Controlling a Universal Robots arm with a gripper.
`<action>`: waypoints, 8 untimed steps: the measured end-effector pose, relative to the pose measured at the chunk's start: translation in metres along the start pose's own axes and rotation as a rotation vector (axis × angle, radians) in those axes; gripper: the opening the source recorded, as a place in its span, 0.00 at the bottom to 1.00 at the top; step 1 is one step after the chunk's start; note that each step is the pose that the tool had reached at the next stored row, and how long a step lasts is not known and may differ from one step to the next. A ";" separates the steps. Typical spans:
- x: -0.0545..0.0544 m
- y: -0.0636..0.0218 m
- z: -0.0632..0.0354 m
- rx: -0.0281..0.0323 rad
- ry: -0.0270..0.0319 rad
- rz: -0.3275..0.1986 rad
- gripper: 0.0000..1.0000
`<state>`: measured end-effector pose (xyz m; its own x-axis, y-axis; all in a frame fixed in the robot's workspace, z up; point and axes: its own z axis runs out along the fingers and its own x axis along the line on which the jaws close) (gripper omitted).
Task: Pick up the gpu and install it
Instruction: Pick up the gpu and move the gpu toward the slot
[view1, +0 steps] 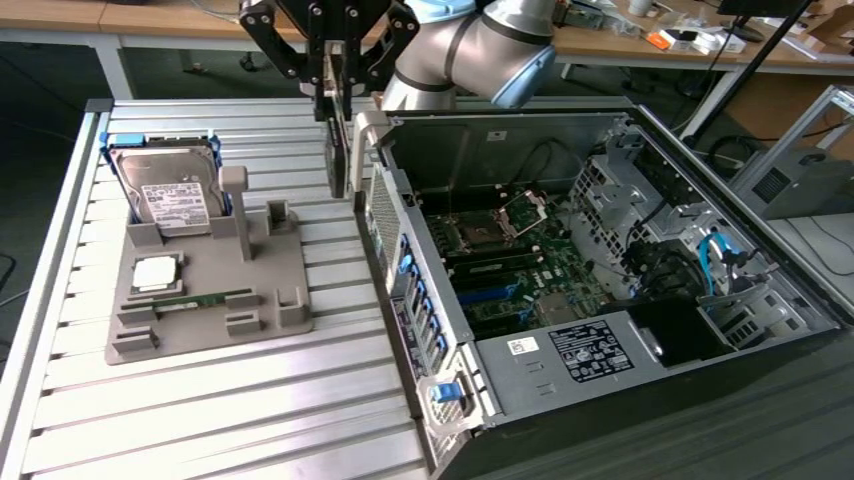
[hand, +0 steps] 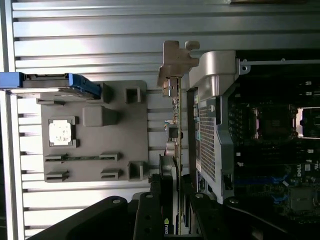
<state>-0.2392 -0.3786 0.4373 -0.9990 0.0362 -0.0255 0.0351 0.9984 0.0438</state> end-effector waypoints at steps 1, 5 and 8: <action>-0.002 0.0000 0.0001 0.0000 0.0000 0.000 0.27; -0.006 0.0002 0.0002 0.0000 0.0000 0.000 0.27; -0.009 0.0003 0.0002 0.0001 0.0001 0.000 0.27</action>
<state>-0.2303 -0.3786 0.4373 -0.9990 0.0363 -0.0254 0.0351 0.9984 0.0437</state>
